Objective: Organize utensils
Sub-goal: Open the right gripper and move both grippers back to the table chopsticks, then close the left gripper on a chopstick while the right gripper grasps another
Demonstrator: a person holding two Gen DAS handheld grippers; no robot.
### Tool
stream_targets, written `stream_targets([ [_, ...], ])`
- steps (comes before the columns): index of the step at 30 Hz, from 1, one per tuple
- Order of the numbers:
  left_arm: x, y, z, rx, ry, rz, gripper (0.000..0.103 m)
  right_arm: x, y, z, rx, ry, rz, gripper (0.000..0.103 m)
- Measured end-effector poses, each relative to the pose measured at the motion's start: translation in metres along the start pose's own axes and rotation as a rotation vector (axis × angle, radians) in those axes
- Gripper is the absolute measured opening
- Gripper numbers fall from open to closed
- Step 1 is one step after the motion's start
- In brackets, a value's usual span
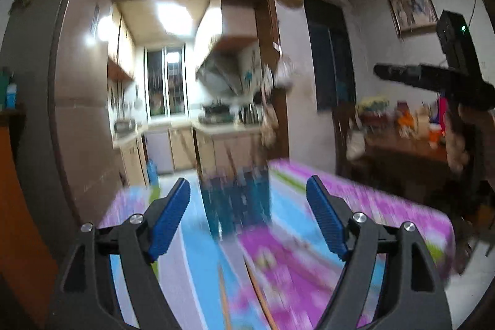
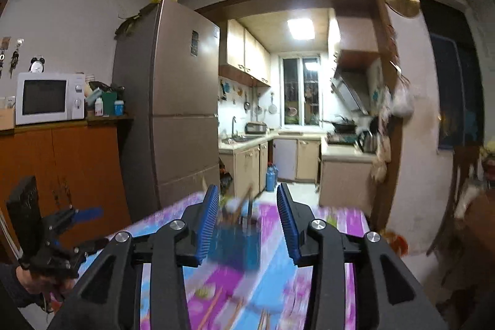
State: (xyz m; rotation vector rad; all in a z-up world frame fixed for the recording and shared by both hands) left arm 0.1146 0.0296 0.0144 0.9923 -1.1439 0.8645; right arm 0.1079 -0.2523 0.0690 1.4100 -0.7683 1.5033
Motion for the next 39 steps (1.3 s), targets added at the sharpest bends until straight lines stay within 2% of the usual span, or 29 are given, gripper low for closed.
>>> stream_targets([
  [3,-0.066,0.010,-0.006,0.031,0.067,-0.118,0.074,-0.065,0.030,-0.020,-0.025,-0.027,-0.057,0.041],
  [6,-0.111,0.010,-0.010,0.070,0.082,-0.204,0.061,-0.118,0.051,-0.039,-0.041,-0.057,-0.121,0.041],
  [8,-0.132,0.007,-0.010,0.090,0.080,-0.237,0.052,-0.141,0.063,-0.051,-0.055,-0.043,-0.149,0.041],
  [10,-0.146,0.002,-0.012,0.096,0.096,-0.262,0.037,-0.162,0.070,-0.060,-0.061,-0.039,-0.181,0.041],
  [13,-0.162,0.002,-0.005,0.086,0.078,-0.261,0.030,-0.185,0.079,-0.065,-0.075,-0.032,-0.210,0.039],
  [16,-0.170,-0.004,0.003,0.082,0.051,-0.260,0.030,-0.205,0.078,-0.063,-0.070,-0.054,-0.248,0.034],
  [24,-0.175,-0.005,0.005,0.109,0.082,-0.204,0.030,-0.246,0.066,-0.046,-0.079,-0.070,-0.322,0.025],
  [32,-0.173,-0.008,0.006,0.112,0.082,-0.187,0.030,-0.262,0.056,-0.039,-0.051,-0.079,-0.314,0.019],
  [39,-0.176,-0.007,0.007,0.126,0.093,-0.164,0.030,-0.265,0.058,-0.038,-0.024,-0.089,-0.283,0.018],
])
Point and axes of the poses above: each gripper's, at about its wrist camera, not at the fingertips, and y roughly against the way its jaws point, z to its right, x to its top, the point moved 3 cm from there along -y, roughly the way its jaws point, and after that the axes turned 11 degrees about y, right-handed, at the moved point
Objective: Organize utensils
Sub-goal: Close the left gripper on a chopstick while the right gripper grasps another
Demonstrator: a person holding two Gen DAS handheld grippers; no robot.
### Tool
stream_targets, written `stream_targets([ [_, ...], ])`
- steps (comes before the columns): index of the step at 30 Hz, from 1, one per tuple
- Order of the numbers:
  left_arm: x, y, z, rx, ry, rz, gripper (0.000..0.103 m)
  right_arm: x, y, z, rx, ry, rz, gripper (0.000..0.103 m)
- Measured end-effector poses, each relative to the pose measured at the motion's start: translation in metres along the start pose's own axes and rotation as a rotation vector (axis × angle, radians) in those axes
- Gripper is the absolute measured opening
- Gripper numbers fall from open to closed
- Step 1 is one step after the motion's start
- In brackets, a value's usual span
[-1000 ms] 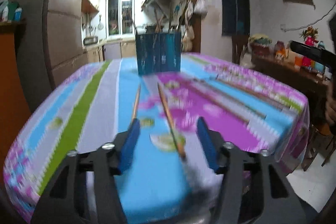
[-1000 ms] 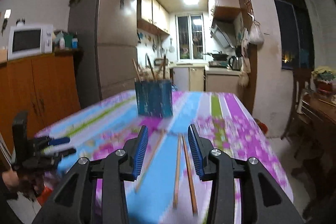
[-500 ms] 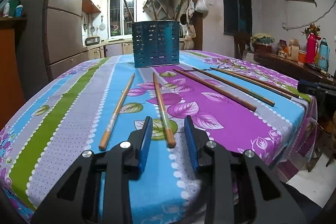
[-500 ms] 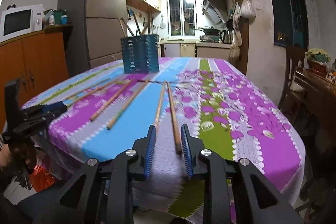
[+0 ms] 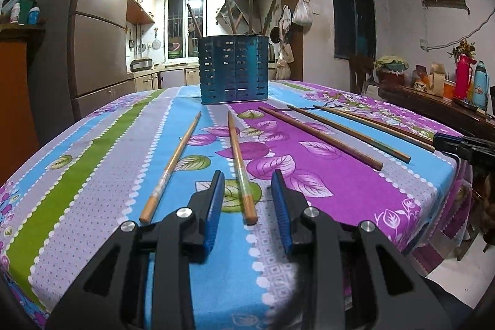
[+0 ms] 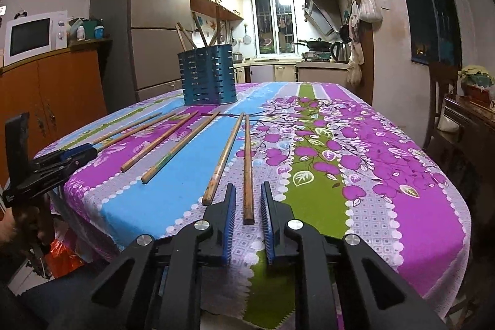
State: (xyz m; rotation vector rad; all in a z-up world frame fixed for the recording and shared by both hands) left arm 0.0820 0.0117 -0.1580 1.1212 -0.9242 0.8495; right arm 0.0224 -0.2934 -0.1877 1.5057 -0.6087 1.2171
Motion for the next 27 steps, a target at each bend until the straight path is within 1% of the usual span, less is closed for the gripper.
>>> stream_targets([
  [6,-0.003,0.005,0.001,0.012,0.001,0.020,0.030,-0.001,0.000,-0.004,0.016,0.016,0.020,0.013],
  [14,-0.005,0.010,0.001,0.019,0.008,0.027,0.027,-0.002,0.002,-0.005,0.013,0.024,0.028,0.013],
  [17,-0.006,0.012,0.003,0.016,0.001,0.025,0.019,-0.004,0.003,-0.006,-0.003,0.023,0.035,0.013],
  [18,-0.006,0.012,0.005,0.016,-0.001,0.025,0.014,-0.004,0.003,-0.006,-0.007,0.018,0.038,0.012],
  [19,-0.006,0.014,0.006,0.014,-0.004,0.024,0.012,-0.005,0.003,-0.006,-0.011,0.012,0.039,0.008],
  [21,-0.005,0.015,0.007,0.014,-0.006,0.022,0.009,-0.005,0.003,-0.006,-0.015,0.005,0.042,0.008],
  [27,0.001,0.017,0.008,0.010,-0.008,0.023,0.006,0.000,0.007,-0.005,-0.023,-0.004,0.040,0.007],
])
Point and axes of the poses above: each gripper's, at about its wrist camera, not at the fingertips, and y roughly against the way its jaws point, z to its right, x to its top, the point moved 3 cm from there along -y, roughly the way its jaws point, and after that the axes turned 11 degrees about y, right-handed, at the moved point
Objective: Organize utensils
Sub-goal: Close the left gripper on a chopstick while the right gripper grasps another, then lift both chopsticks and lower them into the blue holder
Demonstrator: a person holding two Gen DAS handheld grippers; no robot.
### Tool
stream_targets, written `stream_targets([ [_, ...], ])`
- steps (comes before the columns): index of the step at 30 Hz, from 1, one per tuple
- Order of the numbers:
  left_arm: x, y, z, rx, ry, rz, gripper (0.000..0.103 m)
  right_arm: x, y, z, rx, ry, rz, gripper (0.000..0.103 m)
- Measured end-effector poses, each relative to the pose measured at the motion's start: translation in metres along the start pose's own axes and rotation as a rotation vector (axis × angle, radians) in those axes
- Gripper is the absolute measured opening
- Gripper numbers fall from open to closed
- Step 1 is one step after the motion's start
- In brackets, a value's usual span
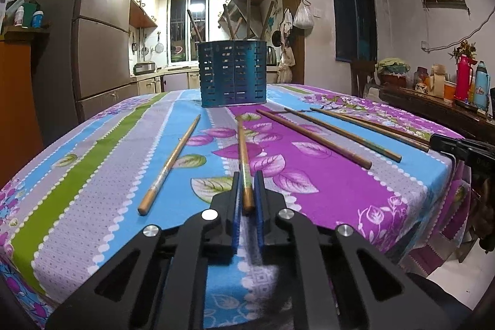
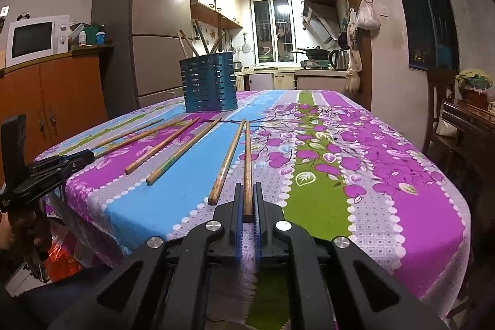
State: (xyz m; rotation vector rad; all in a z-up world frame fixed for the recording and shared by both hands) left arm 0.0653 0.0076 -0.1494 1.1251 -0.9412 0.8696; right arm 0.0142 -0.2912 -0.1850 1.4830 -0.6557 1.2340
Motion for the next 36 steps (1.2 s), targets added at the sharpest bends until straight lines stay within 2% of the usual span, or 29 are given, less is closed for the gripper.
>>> stream_targets([
  [5,0.019,0.011,0.005,-0.012,-0.010,0.045,0.006,0.024,0.020,0.001,-0.013,0.022,0.040,0.007],
  [11,0.058,0.026,0.017,-0.039,-0.034,0.145,0.006,0.066,0.041,0.003,-0.021,0.066,0.115,0.007],
  [16,0.085,0.020,0.024,-0.039,-0.065,0.206,0.006,0.101,0.042,0.009,-0.031,0.105,0.163,0.007],
  [19,0.084,0.016,0.011,-0.026,-0.052,0.163,0.006,0.111,0.043,0.013,-0.038,0.119,0.175,0.007],
  [21,0.072,0.020,0.003,-0.017,-0.037,0.143,0.006,0.108,0.044,0.013,-0.037,0.121,0.166,0.007],
  [25,0.024,0.014,0.001,-0.047,-0.053,-0.011,0.007,0.083,0.043,0.015,-0.034,0.078,0.115,0.007],
  [28,0.003,0.008,0.003,-0.049,-0.057,-0.051,0.009,0.062,0.042,0.012,-0.032,0.035,0.077,0.007],
  [33,-0.007,0.004,-0.002,-0.013,-0.051,-0.027,0.022,0.026,0.032,0.003,-0.026,0.000,0.005,0.007],
  [36,-0.007,0.004,-0.003,-0.014,-0.056,-0.016,0.022,0.017,0.027,-0.001,-0.023,0.007,-0.008,0.007],
])
Point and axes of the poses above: each gripper's, at about its wrist camera, not at the fingertips, and y roughly against the way its jaws point, z to its right, x to its top, the point moved 3 cm from there along -y, roughly the way its jaws point, and after that the axes turned 11 degrees about y, right-handed, at the moved point
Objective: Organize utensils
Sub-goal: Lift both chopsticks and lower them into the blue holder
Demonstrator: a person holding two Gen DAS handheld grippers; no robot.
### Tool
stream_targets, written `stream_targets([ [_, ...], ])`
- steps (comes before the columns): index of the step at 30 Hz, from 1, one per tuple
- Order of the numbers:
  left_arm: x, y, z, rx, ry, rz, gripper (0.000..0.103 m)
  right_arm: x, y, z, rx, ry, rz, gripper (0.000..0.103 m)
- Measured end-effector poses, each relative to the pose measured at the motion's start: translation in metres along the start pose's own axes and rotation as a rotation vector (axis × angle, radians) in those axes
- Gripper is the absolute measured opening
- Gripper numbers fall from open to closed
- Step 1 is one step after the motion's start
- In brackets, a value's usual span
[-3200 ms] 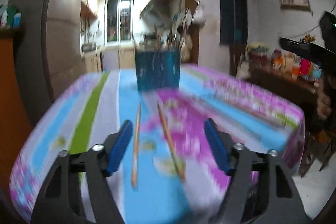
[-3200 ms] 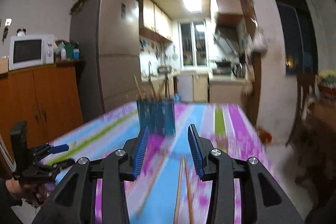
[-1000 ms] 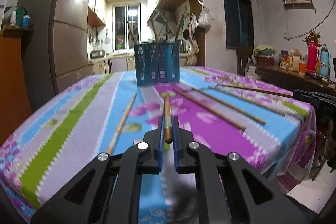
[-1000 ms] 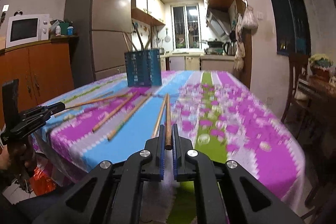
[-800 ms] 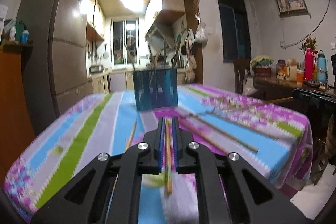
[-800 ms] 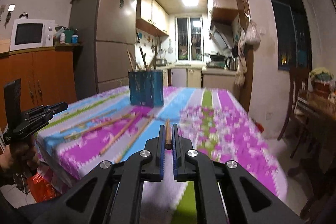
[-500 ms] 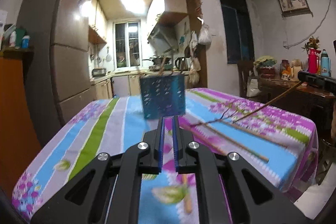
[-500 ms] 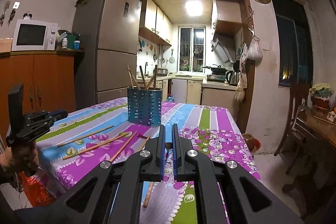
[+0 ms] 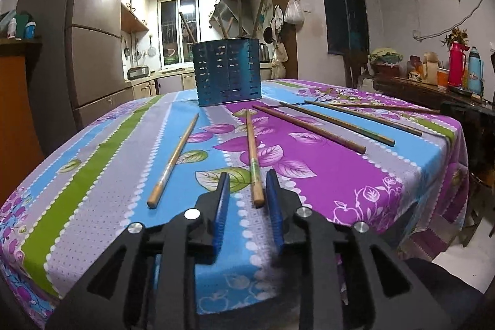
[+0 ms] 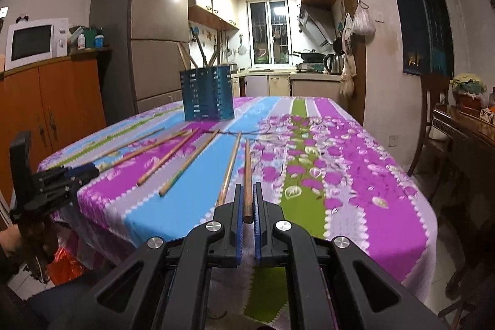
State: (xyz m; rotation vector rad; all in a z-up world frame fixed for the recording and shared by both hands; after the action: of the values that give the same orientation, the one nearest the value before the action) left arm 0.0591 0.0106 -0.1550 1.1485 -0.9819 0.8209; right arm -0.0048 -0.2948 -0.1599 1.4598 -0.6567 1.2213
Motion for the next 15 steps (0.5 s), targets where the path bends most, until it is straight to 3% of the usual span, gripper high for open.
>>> stream_targets([
  [4,-0.002,0.000,0.008,-0.007,-0.026,0.014,0.006,-0.009,-0.010,-0.003,0.000,0.016,-0.016,0.007],
  [15,0.005,0.004,0.014,0.004,-0.041,0.019,0.005,-0.015,-0.008,-0.006,-0.010,0.013,-0.013,0.007],
])
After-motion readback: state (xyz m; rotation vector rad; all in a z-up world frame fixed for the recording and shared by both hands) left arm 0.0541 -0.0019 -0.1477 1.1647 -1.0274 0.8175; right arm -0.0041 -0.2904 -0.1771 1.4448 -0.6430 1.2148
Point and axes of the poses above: each gripper's, at about its wrist camera, not at the fingertips, and y roughly against the way its jaws point, z to its right, x to its top, the point moved 3 cm from there along -y, roughly the way its jaws point, and after that the axes turned 11 degrees about y, right-handed, at the moved point
